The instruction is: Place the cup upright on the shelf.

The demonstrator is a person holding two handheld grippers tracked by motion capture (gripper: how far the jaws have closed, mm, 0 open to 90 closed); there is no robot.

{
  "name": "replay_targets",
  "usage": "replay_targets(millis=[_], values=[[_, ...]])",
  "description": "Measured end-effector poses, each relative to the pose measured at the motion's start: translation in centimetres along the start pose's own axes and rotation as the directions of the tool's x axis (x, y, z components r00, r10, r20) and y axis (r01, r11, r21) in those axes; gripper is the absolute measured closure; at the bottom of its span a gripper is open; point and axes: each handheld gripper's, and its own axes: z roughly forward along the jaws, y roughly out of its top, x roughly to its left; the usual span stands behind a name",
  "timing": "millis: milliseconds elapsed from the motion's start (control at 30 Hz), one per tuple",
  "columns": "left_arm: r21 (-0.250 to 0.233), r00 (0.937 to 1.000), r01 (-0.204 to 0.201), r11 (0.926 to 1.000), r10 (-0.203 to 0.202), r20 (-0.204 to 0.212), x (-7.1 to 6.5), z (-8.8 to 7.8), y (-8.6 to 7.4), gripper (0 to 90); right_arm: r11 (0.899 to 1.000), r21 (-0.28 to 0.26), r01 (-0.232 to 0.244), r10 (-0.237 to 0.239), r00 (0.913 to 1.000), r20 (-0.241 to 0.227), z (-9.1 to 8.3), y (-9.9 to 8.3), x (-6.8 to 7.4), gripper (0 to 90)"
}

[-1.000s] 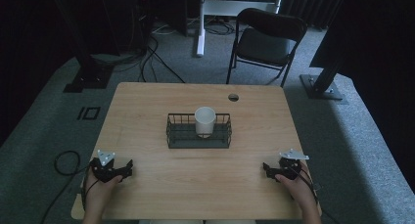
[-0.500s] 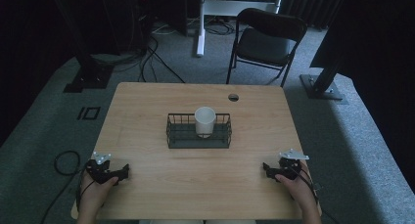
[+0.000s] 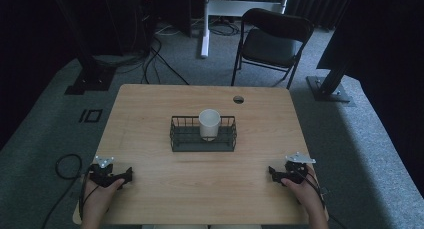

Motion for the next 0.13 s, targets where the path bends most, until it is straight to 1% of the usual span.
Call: replay_targets(millis=[133], values=[[0.0, 1.0, 0.0, 1.0, 0.0, -0.001, 0.0, 0.0, 0.0, 2.7, 1.0, 0.0, 0.0, 0.0, 1.0, 0.0, 0.0, 0.0, 0.0, 12.4]])
